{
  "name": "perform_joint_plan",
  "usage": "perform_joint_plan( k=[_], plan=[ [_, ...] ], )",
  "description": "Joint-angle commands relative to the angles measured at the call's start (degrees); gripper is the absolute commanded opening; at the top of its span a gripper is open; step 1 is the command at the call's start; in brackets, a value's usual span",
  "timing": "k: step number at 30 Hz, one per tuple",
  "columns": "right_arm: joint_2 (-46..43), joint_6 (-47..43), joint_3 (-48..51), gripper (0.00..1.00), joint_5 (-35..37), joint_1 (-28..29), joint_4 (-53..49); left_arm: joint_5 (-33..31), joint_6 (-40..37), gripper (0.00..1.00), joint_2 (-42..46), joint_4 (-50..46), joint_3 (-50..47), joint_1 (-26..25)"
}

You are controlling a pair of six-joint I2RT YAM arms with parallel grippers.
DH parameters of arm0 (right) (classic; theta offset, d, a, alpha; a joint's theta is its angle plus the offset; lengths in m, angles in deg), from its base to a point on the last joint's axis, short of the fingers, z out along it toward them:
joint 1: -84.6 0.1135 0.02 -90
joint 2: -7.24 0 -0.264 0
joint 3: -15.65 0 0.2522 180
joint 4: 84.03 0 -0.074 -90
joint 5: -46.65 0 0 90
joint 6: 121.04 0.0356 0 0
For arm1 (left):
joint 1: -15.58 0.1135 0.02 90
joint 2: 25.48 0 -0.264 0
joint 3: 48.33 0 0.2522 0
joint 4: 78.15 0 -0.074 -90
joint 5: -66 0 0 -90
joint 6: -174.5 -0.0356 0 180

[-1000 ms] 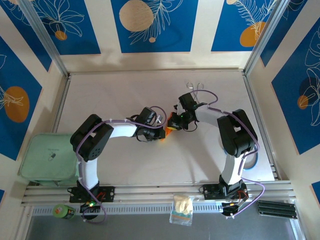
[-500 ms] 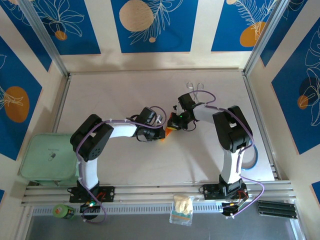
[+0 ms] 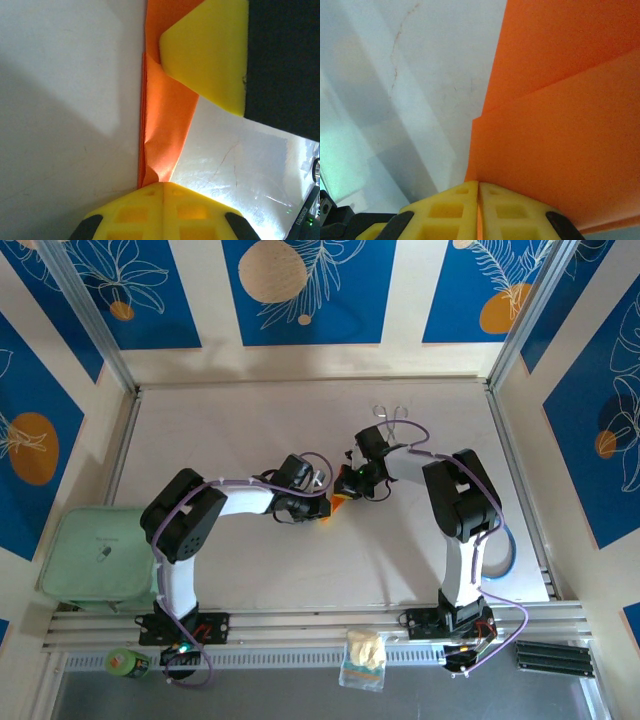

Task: Fold a paper plane with a square sheet of paper (pick it up from the middle)
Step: Fold the wing for the fifth time at the center of the table.

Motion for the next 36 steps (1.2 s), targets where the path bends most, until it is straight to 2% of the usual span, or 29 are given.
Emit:
perform_joint_plan(
  k=[1, 7, 21, 30, 36],
  plan=[
    [1.79, -0.56, 3.91, 0.11, 0.93, -0.03, 0.48, 0.76, 0.85, 0.06, 1.88, 0.46, -1.08, 0.21],
    [-0.6, 1.1, 7.57, 0.11, -2.15, 0.01, 4.76, 0.33, 2.78, 0.08, 1.29, 6.17, -0.11, 0.85],
    [-0.39, 1.1, 7.28, 0.1, -4.13, -0.77, 6.3, -4.54, 0.16, 0.04, -1.89, -0.65, 0.59, 0.92],
    [-0.56, 2.12, 7.06, 0.1, -5.74, -6.74, 12.67, -4.34, 0.27, 0.01, -2.0, -3.32, -2.93, 0.88],
    [0.15, 2.74, 5.68, 0.1, -4.29, -10.24, 12.7, -3.96, 0.04, 0.0, -2.37, -4.1, -2.26, 0.91]
  ],
)
